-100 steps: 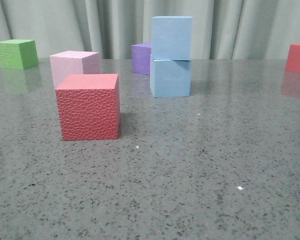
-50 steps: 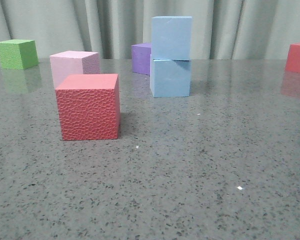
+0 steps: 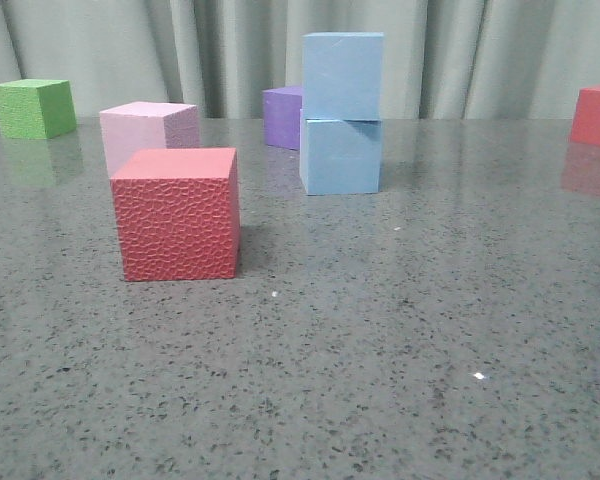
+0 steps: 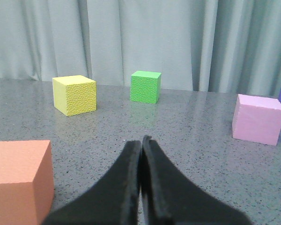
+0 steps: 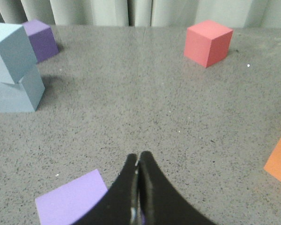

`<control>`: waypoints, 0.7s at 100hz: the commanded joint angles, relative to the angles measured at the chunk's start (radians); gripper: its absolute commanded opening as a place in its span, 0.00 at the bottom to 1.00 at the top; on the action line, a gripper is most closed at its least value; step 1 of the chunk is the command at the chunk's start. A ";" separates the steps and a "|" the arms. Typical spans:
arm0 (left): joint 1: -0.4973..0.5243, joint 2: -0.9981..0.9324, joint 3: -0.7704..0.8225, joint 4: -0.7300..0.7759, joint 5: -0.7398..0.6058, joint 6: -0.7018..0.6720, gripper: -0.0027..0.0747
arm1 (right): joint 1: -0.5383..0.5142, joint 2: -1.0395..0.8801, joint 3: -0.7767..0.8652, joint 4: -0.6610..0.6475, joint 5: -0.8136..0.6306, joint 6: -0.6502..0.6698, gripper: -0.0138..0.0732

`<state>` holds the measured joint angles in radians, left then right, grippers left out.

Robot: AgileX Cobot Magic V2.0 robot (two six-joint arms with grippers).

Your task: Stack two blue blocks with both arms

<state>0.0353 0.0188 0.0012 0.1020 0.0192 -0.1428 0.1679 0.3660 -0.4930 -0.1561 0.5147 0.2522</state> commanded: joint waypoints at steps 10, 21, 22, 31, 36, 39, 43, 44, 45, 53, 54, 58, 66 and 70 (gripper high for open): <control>0.001 0.011 0.041 -0.008 -0.084 0.001 0.01 | -0.067 -0.116 0.080 0.054 -0.166 -0.073 0.02; 0.001 0.011 0.041 -0.008 -0.084 0.001 0.01 | -0.106 -0.182 0.147 0.105 -0.209 -0.122 0.02; 0.001 0.011 0.041 -0.008 -0.084 0.001 0.01 | -0.108 -0.186 0.151 0.109 -0.215 -0.123 0.02; 0.001 0.011 0.041 -0.008 -0.084 0.001 0.01 | -0.119 -0.231 0.201 0.114 -0.239 -0.127 0.02; 0.001 0.011 0.041 -0.008 -0.084 0.001 0.01 | -0.119 -0.254 0.225 0.114 -0.250 -0.127 0.02; 0.001 0.011 0.041 -0.008 -0.084 0.001 0.01 | -0.119 -0.269 0.242 0.114 -0.254 -0.127 0.02; 0.001 0.011 0.041 -0.008 -0.084 0.001 0.01 | -0.119 -0.292 0.256 0.114 -0.256 -0.127 0.02; 0.001 0.011 0.041 -0.008 -0.084 0.001 0.01 | -0.119 -0.296 0.262 0.114 -0.256 -0.127 0.02; 0.001 0.011 0.041 -0.008 -0.084 0.001 0.01 | -0.119 -0.304 0.265 0.114 -0.256 -0.127 0.02; 0.001 0.011 0.041 -0.008 -0.084 0.001 0.01 | -0.119 -0.348 0.292 0.114 -0.258 -0.127 0.02; 0.001 0.011 0.041 -0.008 -0.084 0.001 0.01 | -0.119 -0.356 0.295 0.114 -0.259 -0.127 0.02; 0.001 0.011 0.041 -0.008 -0.084 0.001 0.01 | -0.119 -0.377 0.308 0.114 -0.264 -0.127 0.02; 0.001 0.011 0.041 -0.008 -0.084 0.001 0.01 | -0.119 -0.404 0.331 0.114 -0.283 -0.127 0.02; 0.001 0.011 0.041 -0.008 -0.084 0.001 0.01 | -0.119 -0.400 0.339 0.114 -0.292 -0.127 0.02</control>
<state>0.0353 0.0188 0.0012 0.1020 0.0192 -0.1428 0.0532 -0.0097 -0.1439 -0.0445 0.3284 0.1350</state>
